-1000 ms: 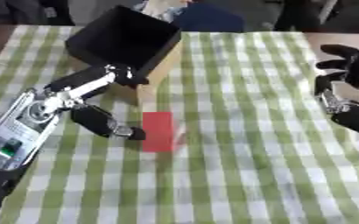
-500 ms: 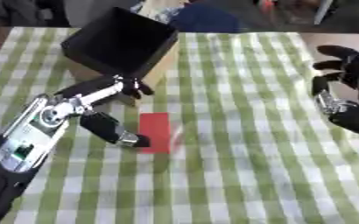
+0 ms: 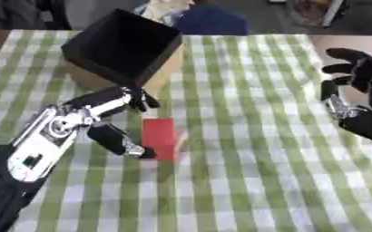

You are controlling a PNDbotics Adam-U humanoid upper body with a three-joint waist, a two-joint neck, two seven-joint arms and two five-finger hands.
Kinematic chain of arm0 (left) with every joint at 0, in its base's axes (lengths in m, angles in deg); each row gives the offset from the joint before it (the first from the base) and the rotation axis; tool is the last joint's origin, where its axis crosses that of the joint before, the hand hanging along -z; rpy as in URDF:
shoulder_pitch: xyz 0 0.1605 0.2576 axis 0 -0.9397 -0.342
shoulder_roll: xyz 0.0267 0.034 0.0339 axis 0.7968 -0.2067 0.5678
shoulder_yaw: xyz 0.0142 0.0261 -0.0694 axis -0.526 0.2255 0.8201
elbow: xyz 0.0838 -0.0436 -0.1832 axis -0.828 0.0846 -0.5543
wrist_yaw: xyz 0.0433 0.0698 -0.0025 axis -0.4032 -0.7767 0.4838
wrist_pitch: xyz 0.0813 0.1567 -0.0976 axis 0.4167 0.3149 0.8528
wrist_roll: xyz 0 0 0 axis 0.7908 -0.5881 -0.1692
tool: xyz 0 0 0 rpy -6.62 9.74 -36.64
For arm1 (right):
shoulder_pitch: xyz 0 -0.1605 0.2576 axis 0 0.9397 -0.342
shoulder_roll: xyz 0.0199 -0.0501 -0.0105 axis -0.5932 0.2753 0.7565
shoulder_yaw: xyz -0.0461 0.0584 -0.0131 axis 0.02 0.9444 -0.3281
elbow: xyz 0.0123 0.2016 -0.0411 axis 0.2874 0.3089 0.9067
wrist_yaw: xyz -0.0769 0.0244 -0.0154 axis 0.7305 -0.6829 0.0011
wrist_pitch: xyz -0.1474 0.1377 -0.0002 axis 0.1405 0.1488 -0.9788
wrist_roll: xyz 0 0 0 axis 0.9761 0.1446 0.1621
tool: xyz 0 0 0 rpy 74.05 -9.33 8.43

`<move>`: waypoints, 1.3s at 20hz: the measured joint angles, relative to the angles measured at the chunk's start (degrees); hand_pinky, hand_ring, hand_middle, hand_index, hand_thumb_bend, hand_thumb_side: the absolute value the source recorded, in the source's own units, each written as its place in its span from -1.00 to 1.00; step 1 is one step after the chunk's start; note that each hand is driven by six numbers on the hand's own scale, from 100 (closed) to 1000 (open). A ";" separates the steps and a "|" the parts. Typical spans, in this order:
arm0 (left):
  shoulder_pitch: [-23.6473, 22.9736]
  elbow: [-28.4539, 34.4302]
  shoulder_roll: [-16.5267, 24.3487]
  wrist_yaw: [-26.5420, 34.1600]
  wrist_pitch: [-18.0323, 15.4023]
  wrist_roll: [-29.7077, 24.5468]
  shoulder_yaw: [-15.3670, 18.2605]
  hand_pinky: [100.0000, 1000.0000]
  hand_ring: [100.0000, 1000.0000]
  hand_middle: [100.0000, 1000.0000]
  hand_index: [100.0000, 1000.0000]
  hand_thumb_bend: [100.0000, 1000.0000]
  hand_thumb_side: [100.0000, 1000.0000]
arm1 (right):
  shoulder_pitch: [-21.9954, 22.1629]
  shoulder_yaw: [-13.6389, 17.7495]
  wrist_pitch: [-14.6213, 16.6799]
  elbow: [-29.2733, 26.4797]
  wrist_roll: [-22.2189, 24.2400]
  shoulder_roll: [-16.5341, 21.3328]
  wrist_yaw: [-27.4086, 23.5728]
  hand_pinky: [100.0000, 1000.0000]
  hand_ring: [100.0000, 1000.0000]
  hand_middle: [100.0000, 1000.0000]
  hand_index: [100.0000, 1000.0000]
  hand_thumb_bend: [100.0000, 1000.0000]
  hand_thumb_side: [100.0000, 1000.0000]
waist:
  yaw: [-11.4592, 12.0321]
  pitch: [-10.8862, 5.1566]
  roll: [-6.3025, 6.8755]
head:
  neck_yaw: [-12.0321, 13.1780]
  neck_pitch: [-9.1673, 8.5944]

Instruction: Pick up objects on the table and place them in the box.

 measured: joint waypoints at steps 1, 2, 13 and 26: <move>0.03 -0.25 -0.09 -0.12 -0.02 0.00 -0.11 0.62 0.48 0.47 0.68 0.23 -0.42 | 0.00 0.00 0.00 0.00 0.00 0.00 0.00 0.36 0.59 0.77 0.81 -1.00 -0.35 | -0.01 0.00 0.01 | -0.01 0.00; 0.07 -0.50 -0.09 -0.26 -0.04 -0.01 -0.13 0.61 0.47 0.46 0.67 0.23 -0.42 | 0.00 0.00 0.00 0.01 0.00 0.00 0.00 0.36 0.59 0.77 0.81 -1.00 -0.35 | -0.02 0.00 0.01 | -0.01 0.00; 0.17 -1.25 -0.13 -0.82 -0.60 -0.81 -0.66 0.52 0.29 0.25 0.54 0.04 -0.61 | 0.00 -0.01 0.00 0.28 0.00 -0.01 0.00 0.36 0.59 0.77 0.81 -1.00 -0.34 | -0.02 0.00 0.02 | 0.00 0.00; -0.15 0.32 -0.74 1.27 0.20 1.39 0.37 0.41 -0.03 -0.16 0.22 -0.36 -0.97 | 0.01 0.00 0.00 0.31 0.01 -0.01 0.00 0.36 0.59 0.77 0.81 -1.00 -0.33 | 0.28 0.00 0.00 | 0.13 0.01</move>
